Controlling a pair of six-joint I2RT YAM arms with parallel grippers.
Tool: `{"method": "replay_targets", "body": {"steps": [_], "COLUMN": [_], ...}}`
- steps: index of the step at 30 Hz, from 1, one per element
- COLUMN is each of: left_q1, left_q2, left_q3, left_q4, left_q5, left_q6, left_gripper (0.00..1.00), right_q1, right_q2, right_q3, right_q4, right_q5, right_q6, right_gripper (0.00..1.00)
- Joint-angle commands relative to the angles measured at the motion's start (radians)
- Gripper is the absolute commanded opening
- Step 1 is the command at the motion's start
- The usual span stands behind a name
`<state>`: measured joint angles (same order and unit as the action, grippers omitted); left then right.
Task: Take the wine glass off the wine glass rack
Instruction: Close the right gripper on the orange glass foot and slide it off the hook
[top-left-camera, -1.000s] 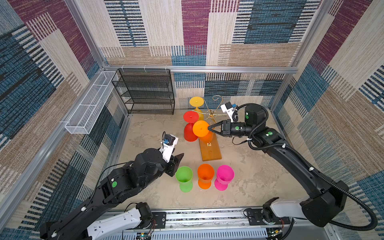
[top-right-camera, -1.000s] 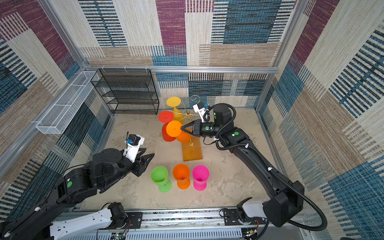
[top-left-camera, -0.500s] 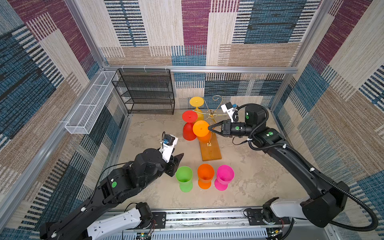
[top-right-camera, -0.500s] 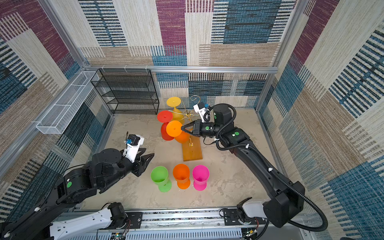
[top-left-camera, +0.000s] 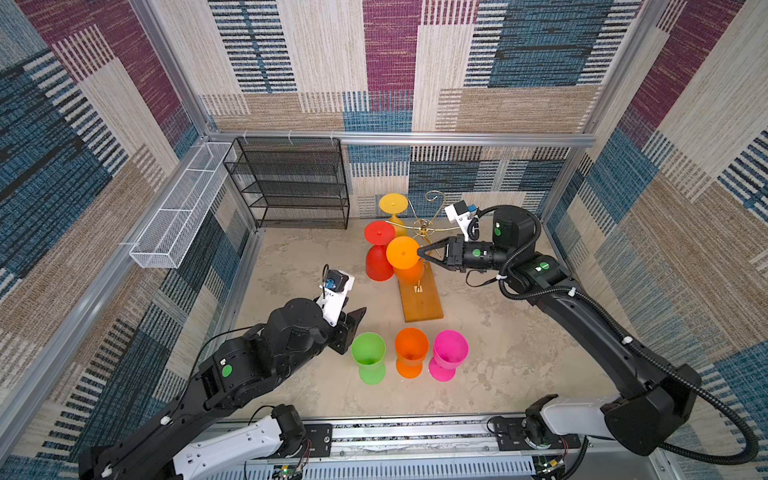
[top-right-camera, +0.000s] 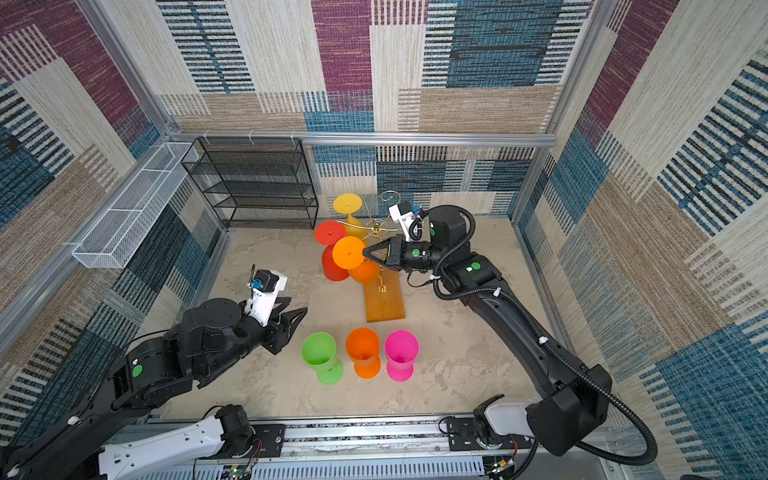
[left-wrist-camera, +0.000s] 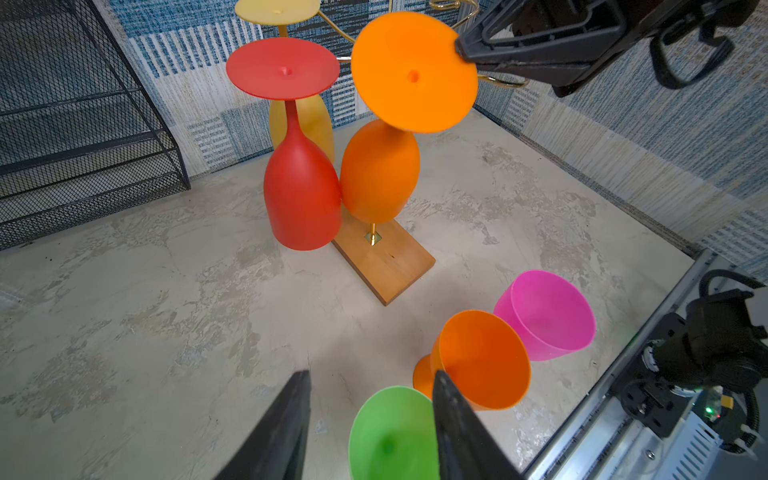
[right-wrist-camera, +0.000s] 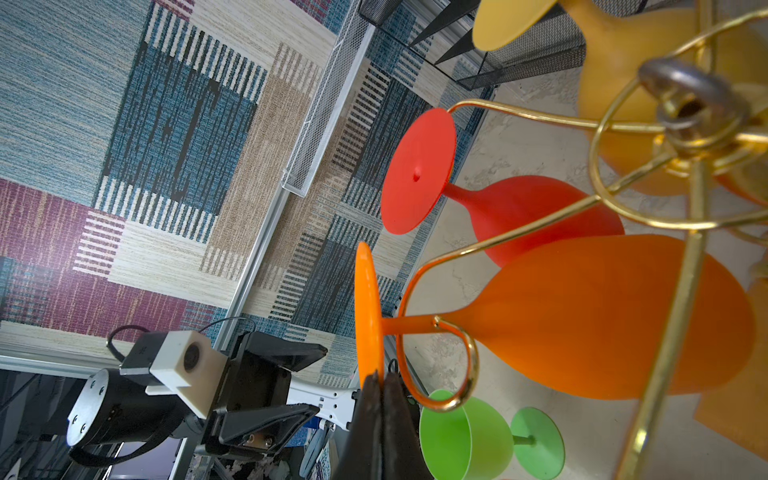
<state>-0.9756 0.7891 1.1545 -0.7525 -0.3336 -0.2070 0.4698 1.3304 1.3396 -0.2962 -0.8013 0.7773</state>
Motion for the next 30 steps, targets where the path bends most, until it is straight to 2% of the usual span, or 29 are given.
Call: {"method": "replay_targets", "body": {"steps": [1, 13, 30], "left_q1": [0.003, 0.003, 0.005], "left_q2": [-0.005, -0.013, -0.025], "left_q3": [-0.003, -0.016, -0.026], "left_q4": [0.009, 0.01, 0.007], "left_q5": [0.002, 0.004, 0.008], "left_q6": [-0.002, -0.008, -0.015], "left_gripper": [0.5, 0.5, 0.5], "right_q1": [0.0, -0.002, -0.034], "right_q2": [0.005, 0.03, -0.02], "right_q3": [0.012, 0.053, 0.022], "right_q4": [0.056, 0.029, 0.029], "right_q5": [-0.005, 0.028, 0.087], "right_q6": [0.023, 0.038, 0.079], "right_gripper": [0.0, 0.0, 0.0]}}
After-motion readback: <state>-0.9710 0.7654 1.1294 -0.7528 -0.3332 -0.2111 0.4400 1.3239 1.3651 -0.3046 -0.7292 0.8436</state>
